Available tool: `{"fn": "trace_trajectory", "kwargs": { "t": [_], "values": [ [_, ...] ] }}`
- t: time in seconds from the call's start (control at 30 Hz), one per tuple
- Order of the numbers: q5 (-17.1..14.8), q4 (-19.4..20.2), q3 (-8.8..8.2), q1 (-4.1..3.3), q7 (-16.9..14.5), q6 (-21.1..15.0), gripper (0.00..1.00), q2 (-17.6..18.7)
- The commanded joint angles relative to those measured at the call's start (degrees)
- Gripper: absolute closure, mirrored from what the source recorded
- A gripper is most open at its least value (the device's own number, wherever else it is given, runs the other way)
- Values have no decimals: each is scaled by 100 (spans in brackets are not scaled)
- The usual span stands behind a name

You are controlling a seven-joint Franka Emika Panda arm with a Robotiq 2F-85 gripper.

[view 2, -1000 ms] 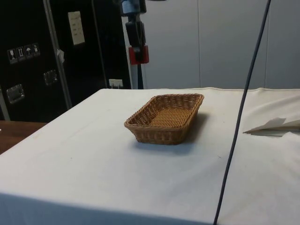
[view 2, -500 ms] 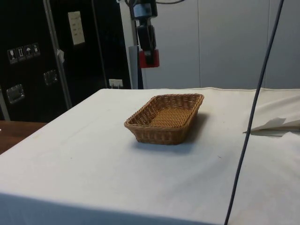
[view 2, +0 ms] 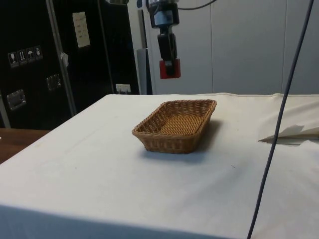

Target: Pick up the cube and place it into the basket.

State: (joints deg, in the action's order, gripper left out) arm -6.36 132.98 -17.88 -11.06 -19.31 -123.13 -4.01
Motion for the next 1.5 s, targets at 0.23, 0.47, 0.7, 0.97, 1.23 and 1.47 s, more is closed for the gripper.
{"fn": "trace_trajectory", "kwargs": {
  "t": [0.23,0.47,0.7,0.97,1.23,1.47],
  "values": [
    [86,183,-52,34,97,-183,100,-17],
    [246,264,-63,34,235,-292,100,17],
    [481,298,-63,34,464,-390,100,57],
    [602,327,-63,29,619,-464,100,109],
    [619,338,-63,23,636,-539,100,120],
    [596,355,-52,17,630,-647,100,189]
  ]
}}
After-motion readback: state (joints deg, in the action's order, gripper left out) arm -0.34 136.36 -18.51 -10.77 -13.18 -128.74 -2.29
